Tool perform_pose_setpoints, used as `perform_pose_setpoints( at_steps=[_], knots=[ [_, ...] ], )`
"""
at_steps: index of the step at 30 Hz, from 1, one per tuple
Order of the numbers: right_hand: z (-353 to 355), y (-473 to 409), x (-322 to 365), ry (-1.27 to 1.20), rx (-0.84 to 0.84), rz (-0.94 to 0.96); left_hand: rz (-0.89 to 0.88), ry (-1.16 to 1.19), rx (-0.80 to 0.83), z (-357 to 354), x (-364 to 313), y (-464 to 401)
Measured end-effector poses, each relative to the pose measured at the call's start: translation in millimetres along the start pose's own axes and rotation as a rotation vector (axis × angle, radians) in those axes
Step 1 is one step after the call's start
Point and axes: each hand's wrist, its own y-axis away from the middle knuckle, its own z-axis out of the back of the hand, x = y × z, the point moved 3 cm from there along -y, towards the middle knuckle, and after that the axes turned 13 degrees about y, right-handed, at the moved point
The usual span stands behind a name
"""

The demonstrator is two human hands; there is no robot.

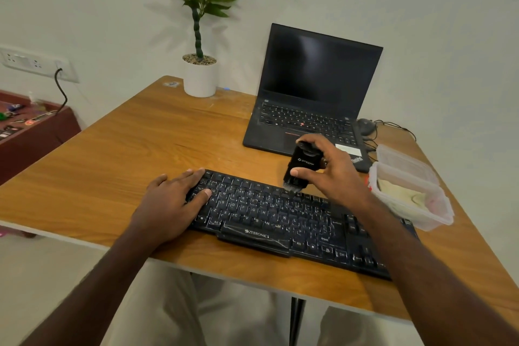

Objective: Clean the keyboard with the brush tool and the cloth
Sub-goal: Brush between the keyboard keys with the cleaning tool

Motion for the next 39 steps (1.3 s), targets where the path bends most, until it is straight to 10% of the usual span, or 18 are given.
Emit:
perform_pose_setpoints(
  at_steps=[39],
  knots=[
    [-7.8, 0.5, 3.6, -0.063, 0.063, 0.038, 0.026, 0.017, 0.008, 2.6, -7.5, 1.9]
  ],
)
